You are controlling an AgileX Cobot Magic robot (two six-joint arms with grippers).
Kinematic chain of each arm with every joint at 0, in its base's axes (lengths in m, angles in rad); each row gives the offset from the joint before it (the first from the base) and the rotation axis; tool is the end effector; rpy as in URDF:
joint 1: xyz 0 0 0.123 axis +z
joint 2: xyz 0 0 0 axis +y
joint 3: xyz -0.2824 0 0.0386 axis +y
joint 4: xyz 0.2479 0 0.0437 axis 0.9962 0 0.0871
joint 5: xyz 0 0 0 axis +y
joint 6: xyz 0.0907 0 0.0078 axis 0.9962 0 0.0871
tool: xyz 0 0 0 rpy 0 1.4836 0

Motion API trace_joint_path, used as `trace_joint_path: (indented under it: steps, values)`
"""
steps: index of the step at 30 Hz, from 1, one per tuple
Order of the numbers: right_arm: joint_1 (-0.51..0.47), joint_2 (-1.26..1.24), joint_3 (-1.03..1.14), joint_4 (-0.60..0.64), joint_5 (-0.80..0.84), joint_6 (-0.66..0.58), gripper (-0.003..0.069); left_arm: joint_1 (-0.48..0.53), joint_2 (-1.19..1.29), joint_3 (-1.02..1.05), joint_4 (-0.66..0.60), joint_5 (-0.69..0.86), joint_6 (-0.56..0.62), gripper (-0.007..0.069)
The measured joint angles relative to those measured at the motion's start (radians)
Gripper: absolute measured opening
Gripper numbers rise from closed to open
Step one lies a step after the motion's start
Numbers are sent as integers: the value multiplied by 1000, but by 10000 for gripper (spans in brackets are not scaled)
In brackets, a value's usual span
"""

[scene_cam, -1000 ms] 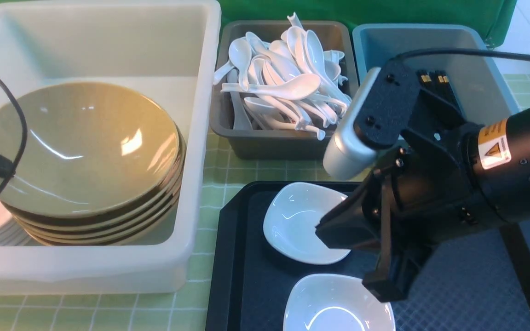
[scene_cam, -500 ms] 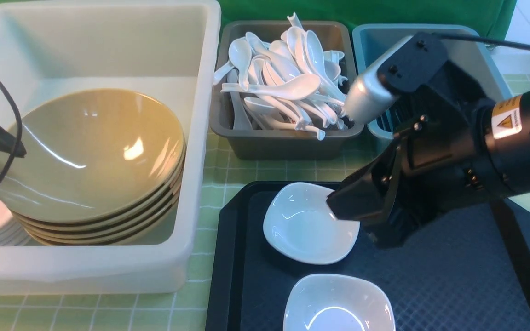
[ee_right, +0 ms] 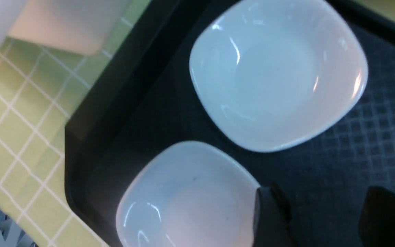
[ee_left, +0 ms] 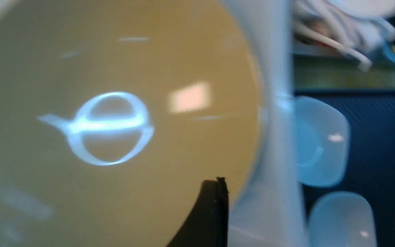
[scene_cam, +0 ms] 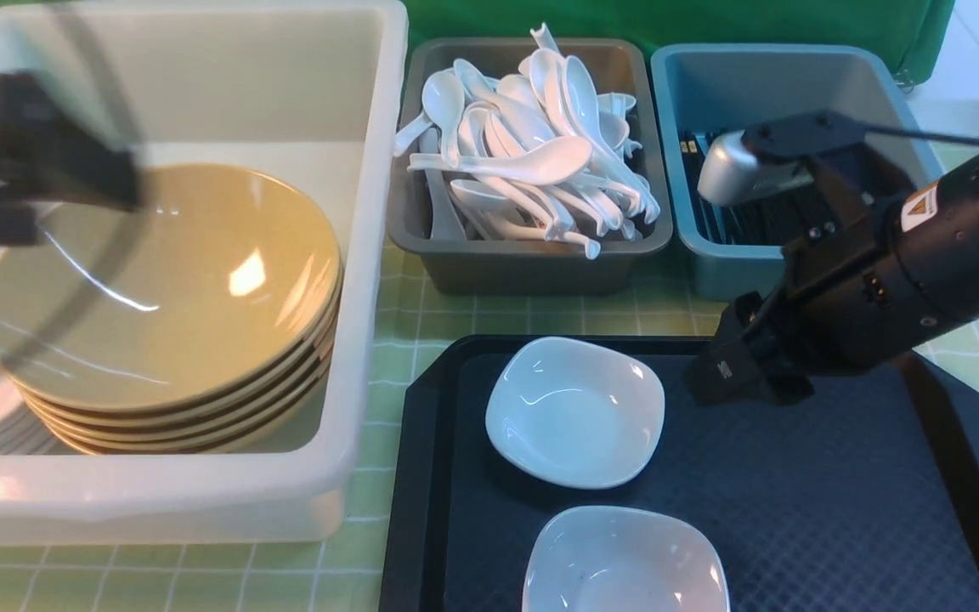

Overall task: On green table put chopsticks spoon bowls plates into blue grey white boxes.
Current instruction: 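Place the tan bowl onto the bowl stack in the left bin with the left gripper, then grasp the small white bowl on the black tray by its rim with the left gripper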

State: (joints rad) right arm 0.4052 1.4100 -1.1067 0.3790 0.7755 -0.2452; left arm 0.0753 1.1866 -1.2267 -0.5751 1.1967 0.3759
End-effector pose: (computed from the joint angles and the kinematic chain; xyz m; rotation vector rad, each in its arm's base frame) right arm 0.2602 0.1373 0.3038 -0.5784 2.4866 0.5040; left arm 0.2207 -0.0296 0.3865 0.2783 2.4583 -0.5884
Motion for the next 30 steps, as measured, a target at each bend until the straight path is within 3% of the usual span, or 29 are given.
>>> trace_joint_path:
  steps: [5, 10, 22, 30]
  values:
    - [0, -64, 0, 2, 49, -42, 359, -324, 31, 14, 8, -37, -15, 574]
    - [0, -163, 0, 2, 121, -48, 359, -476, 204, -36, 40, -105, -80, 552]
    - [0, -367, 0, 2, 230, -47, 359, -552, 756, -412, 110, 4, -119, 553]
    - [0, -392, 0, 1, 241, -46, 359, -585, 898, -444, 193, -1, -191, 553]
